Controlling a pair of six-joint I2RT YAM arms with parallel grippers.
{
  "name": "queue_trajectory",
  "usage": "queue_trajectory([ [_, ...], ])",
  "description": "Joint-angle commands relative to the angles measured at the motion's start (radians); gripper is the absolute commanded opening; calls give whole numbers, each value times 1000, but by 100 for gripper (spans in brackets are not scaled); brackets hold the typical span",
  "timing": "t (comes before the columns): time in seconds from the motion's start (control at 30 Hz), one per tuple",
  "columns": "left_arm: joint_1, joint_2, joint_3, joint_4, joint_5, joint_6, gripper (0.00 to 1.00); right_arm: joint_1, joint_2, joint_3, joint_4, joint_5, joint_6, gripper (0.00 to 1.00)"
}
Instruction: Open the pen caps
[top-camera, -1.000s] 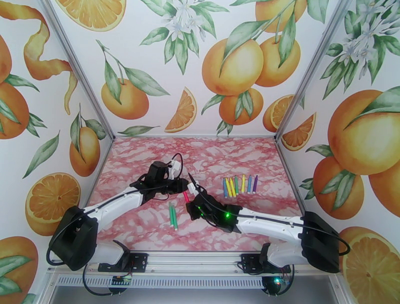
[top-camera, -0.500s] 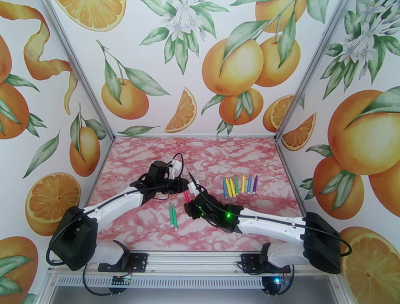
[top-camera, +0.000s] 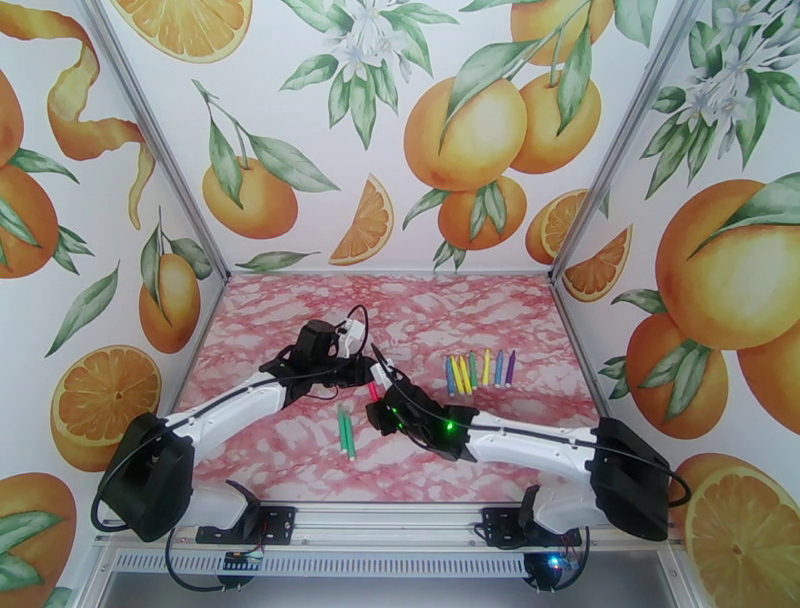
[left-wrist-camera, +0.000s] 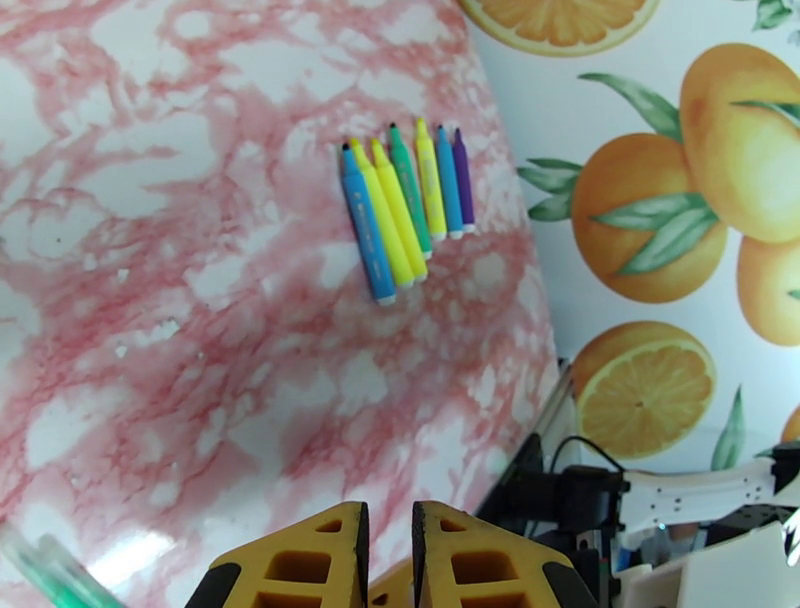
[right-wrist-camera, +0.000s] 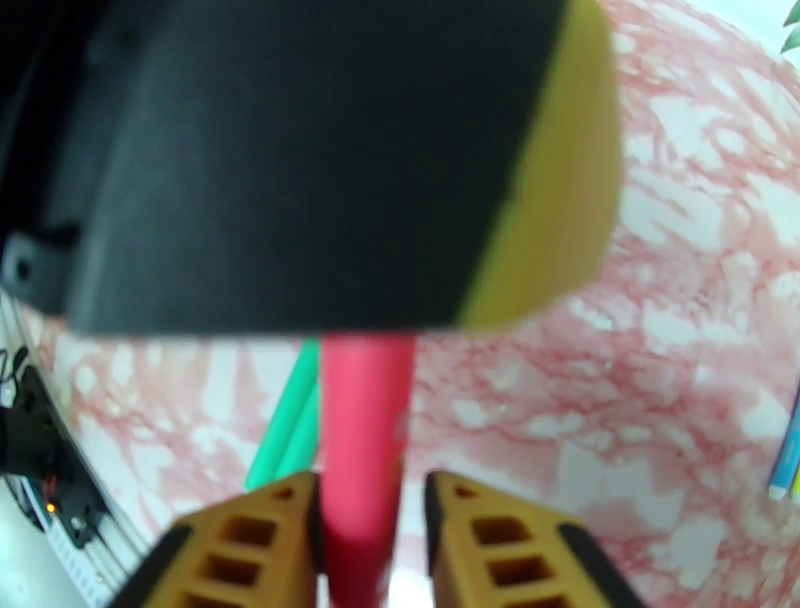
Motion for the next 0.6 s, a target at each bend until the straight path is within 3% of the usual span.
queue_trajectory([
  [0.0, -5, -26, 41, -16, 13, 23, 0, -7, 12, 29, 47, -22, -6, 21],
  [0.23, -5, -4, 42, -16, -69, 9, 0, -7, 10, 1, 60, -29, -11, 4],
  [0.57, 6, 3, 86, -65, -244, -7, 0, 12, -1, -92, 108, -25, -2, 0],
])
